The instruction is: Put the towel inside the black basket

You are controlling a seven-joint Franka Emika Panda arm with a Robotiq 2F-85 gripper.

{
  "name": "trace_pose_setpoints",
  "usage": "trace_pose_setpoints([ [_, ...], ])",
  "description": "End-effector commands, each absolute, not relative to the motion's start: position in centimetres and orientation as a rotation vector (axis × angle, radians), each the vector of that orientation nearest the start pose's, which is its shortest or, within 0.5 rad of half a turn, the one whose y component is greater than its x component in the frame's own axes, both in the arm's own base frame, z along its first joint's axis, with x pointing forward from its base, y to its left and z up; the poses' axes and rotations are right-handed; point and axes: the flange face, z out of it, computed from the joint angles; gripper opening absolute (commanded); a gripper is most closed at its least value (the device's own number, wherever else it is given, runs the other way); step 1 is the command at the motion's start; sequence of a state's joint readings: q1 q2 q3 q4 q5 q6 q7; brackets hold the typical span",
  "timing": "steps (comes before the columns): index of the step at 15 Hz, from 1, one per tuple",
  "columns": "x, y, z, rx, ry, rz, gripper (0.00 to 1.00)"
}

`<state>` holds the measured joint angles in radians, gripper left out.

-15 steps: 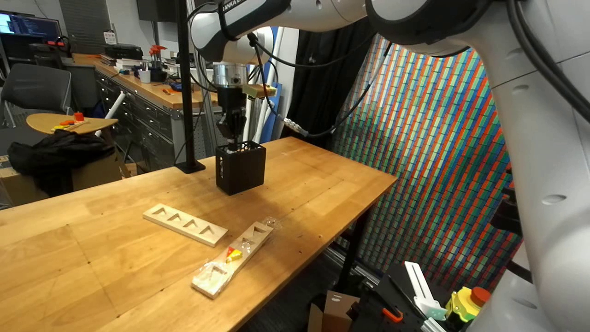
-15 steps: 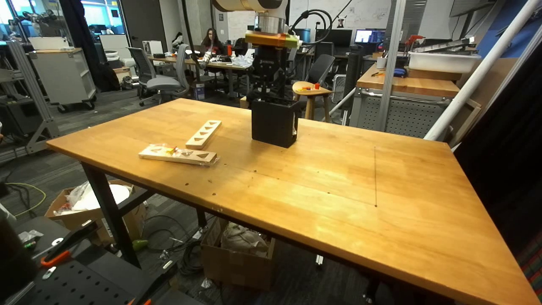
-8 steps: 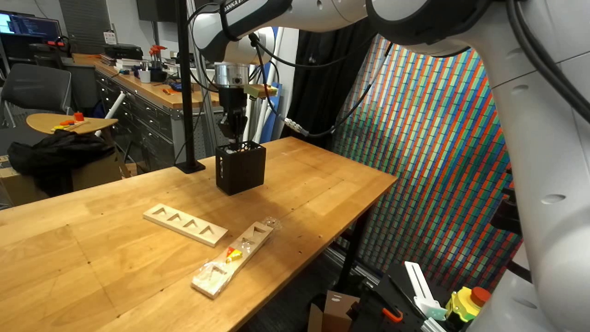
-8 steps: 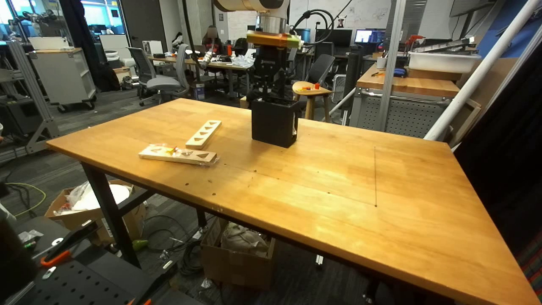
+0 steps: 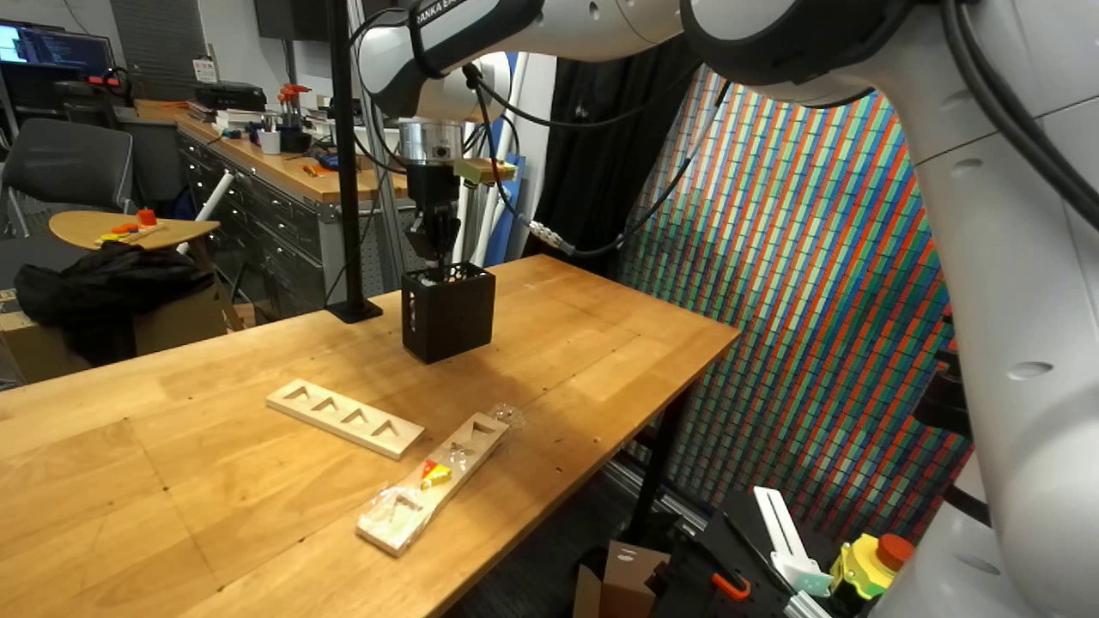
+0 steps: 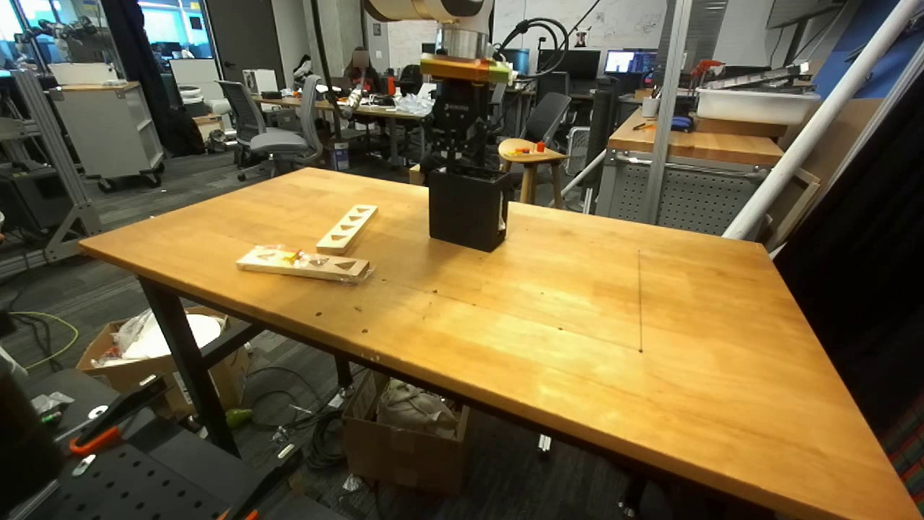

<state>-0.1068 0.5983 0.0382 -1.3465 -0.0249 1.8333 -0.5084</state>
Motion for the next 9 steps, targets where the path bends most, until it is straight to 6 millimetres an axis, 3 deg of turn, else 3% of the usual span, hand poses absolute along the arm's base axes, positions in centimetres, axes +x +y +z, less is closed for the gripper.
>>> trace_pose_setpoints([
  [1, 70.6, -5.2, 37.4, -3.025, -0.692, 0.154, 0.00],
  [9, 70.7, -5.0, 36.1, -3.004, -0.687, 0.163, 0.00],
])
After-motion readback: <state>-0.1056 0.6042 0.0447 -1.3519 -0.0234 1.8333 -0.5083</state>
